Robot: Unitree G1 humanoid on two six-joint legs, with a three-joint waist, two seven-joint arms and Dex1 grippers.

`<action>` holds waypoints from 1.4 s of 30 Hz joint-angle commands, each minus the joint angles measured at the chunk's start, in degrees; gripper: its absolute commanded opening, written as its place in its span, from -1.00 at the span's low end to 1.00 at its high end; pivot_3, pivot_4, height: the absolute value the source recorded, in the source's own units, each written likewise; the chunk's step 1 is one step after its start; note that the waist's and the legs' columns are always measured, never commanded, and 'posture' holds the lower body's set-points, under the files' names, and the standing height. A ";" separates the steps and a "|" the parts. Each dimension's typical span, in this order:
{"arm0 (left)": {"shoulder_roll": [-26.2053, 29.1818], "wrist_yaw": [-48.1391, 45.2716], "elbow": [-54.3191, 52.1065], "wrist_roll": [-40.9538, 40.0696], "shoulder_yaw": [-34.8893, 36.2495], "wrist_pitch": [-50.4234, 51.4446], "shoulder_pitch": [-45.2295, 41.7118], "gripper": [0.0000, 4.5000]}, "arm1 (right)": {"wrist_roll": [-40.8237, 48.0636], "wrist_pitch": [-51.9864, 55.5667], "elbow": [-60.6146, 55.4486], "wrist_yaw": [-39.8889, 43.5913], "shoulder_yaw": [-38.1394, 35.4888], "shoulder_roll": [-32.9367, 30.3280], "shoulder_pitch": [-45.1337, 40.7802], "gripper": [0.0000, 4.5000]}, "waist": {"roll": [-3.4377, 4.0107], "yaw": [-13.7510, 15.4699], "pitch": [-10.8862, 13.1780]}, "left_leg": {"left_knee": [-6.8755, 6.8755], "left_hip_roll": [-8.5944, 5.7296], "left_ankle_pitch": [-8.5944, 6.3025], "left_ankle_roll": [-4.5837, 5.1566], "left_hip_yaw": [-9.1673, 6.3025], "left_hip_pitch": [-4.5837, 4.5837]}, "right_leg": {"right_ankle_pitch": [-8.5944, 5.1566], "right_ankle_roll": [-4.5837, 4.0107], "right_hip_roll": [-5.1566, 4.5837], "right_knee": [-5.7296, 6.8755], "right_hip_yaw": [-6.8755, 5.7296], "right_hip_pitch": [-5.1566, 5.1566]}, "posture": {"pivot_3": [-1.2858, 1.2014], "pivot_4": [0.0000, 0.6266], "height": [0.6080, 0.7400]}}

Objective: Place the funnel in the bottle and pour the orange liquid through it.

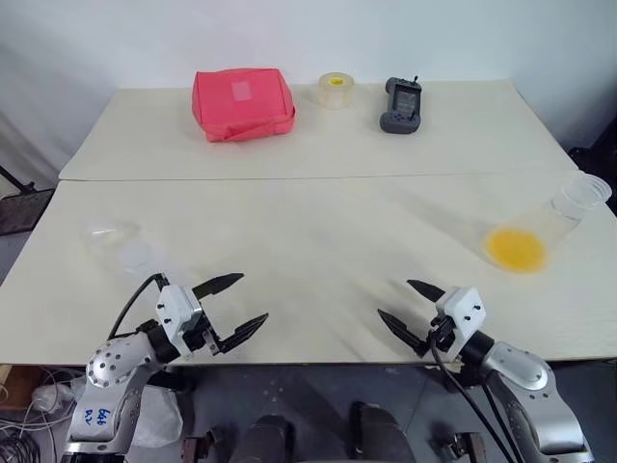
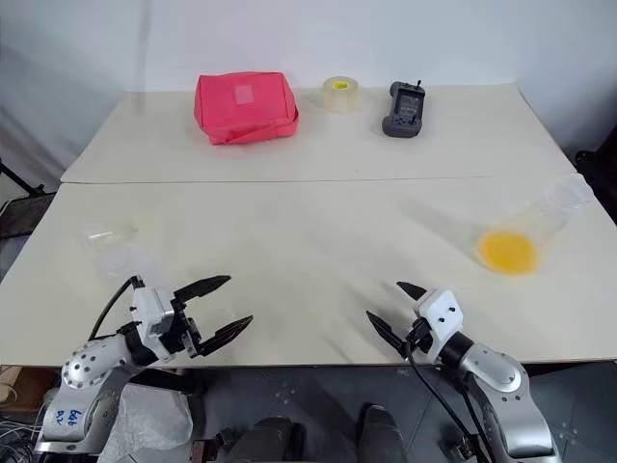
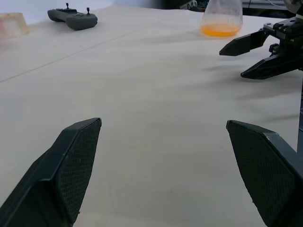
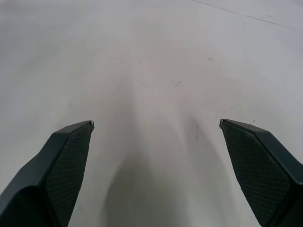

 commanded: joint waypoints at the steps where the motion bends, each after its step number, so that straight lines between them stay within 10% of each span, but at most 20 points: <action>1: 0.48 -0.13 -2.34 -1.56 -0.59 1.85 -0.56 1.00 | -0.03 -1.31 -1.41 -0.18 -0.22 0.47 -0.73 0.99 | 0.00 0.00 0.00 | 0.00 0.00 0.00 0.00 0.00 0.00 | 0.00 0.00 0.00 0.00 0.00 0.00 | 0.03 -0.52 1.00; 19: 0.80 8.81 -10.80 -2.86 0.18 15.10 3.35 1.00 | 0.89 0.19 1.74 2.61 0.60 -0.15 -6.60 0.99 | 0.00 -0.04 0.00 | 0.00 0.01 0.00 -0.01 0.00 0.00 | 0.00 0.00 0.02 0.02 0.04 0.00 | 0.03 -0.52 1.00; 42: 1.39 9.27 -8.95 -17.71 35.65 10.15 19.74 1.00 | 4.21 4.75 8.25 9.63 2.19 0.59 -21.14 0.99 | -0.13 0.09 0.06 | 0.03 0.04 -0.01 0.00 -0.01 -0.02 | -0.02 -0.04 -0.01 -0.07 0.16 0.03 | 0.03 -0.52 1.00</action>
